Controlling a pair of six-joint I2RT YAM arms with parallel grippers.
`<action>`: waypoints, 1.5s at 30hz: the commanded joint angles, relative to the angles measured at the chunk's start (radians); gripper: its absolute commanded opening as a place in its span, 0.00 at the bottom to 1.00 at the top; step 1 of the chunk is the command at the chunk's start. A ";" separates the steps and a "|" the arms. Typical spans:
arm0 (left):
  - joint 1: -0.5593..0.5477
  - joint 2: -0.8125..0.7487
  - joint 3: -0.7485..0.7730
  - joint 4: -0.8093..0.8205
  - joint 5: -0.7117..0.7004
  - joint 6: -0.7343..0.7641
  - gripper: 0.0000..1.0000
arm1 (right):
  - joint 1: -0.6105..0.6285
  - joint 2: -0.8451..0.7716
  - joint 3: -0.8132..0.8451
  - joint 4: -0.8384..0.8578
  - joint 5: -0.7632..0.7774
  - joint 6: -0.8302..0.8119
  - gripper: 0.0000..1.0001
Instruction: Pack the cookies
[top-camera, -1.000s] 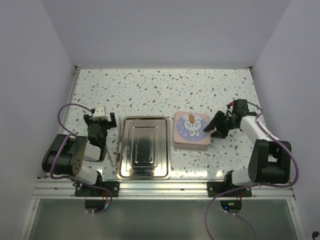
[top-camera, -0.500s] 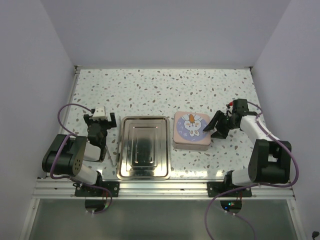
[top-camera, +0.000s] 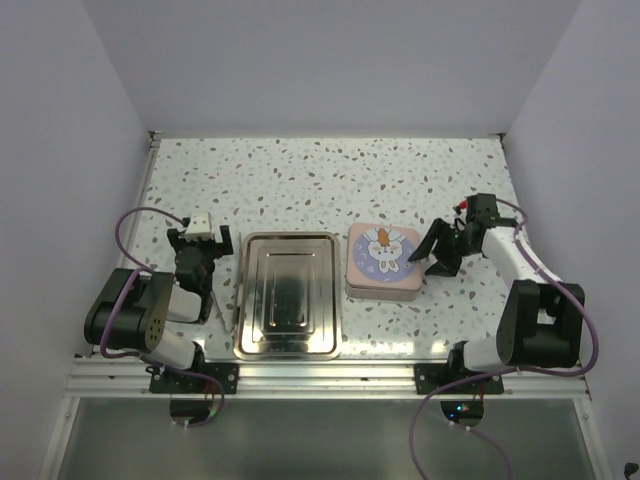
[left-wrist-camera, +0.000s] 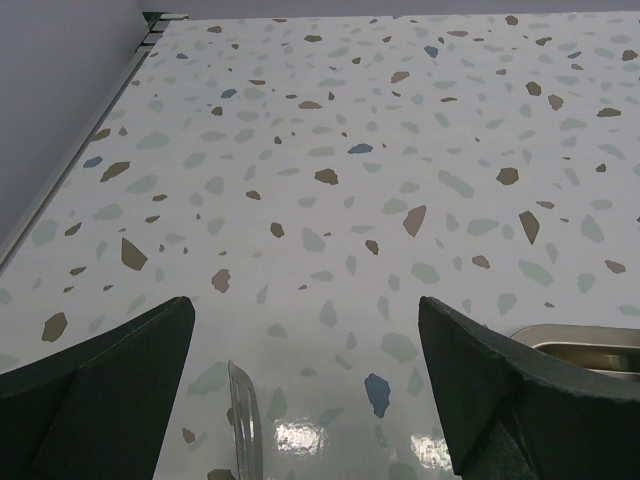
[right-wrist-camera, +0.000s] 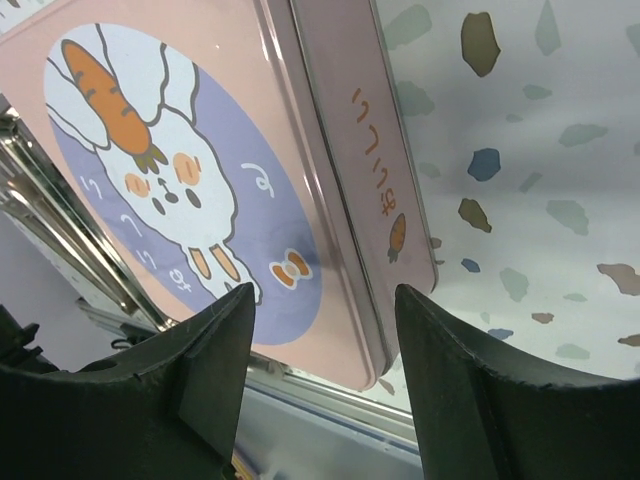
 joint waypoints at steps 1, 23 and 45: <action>0.006 -0.001 -0.001 0.113 -0.016 0.010 1.00 | 0.005 -0.044 0.048 -0.057 0.037 -0.030 0.62; 0.006 -0.003 -0.001 0.113 -0.015 0.012 1.00 | 0.174 -0.221 0.004 0.076 -0.030 0.248 0.21; 0.006 -0.003 -0.001 0.113 -0.015 0.010 1.00 | 0.202 -0.187 -0.188 0.130 0.017 0.237 0.17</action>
